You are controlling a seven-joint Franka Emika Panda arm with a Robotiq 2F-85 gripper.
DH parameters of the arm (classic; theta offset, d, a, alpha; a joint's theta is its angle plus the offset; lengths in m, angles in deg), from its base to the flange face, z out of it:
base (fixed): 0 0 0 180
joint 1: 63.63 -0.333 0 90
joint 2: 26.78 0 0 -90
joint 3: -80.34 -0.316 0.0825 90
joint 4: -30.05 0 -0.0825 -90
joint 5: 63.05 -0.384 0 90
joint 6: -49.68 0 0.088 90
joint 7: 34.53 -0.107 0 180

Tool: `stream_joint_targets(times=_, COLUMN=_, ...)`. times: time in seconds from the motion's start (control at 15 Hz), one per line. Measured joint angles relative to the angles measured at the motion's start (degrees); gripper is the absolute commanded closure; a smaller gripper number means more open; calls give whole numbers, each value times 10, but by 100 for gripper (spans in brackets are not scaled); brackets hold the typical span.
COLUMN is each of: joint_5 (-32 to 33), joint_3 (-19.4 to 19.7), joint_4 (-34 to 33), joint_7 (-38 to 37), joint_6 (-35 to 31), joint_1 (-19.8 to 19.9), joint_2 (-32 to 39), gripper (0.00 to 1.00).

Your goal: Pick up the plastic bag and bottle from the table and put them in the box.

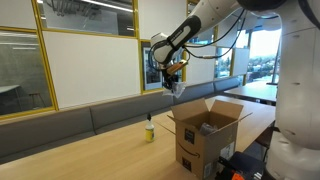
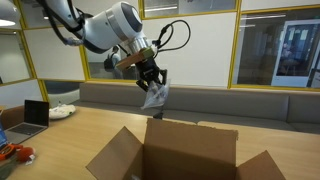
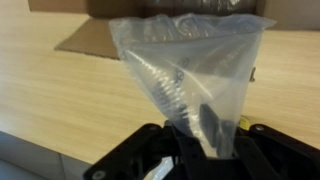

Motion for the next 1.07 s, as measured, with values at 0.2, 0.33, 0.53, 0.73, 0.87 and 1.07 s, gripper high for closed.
stream_joint_targets(times=0.2, joint_5=7, joint_3=-6, joint_4=76, joint_7=-33, joint_6=44, joint_1=10, joint_2=-73, gripper=91)
stream_joint_targets(times=0.33, joint_5=7, joint_3=-10, joint_4=126, joint_7=-51, joint_6=54, joint_1=20, joint_2=-113, gripper=91)
stream_joint_targets(times=0.53, joint_5=6, joint_3=-14, joint_4=197, joint_7=-76, joint_6=52, joint_1=41, joint_2=-158, gripper=91)
stream_joint_targets(times=0.73, joint_5=-9, joint_3=-12, joint_4=260, joint_7=-85, joint_6=22, joint_1=68, joint_2=-174, gripper=91)
stream_joint_targets(times=0.87, joint_5=-25, joint_3=-7, joint_4=298, joint_7=-86, joint_6=-18, joint_1=85, joint_2=-171, gripper=91)
stream_joint_targets(times=1.07, joint_5=-49, joint_3=0, joint_4=341, joint_7=-85, joint_6=-79, joint_1=106, joint_2=-156, gripper=91)
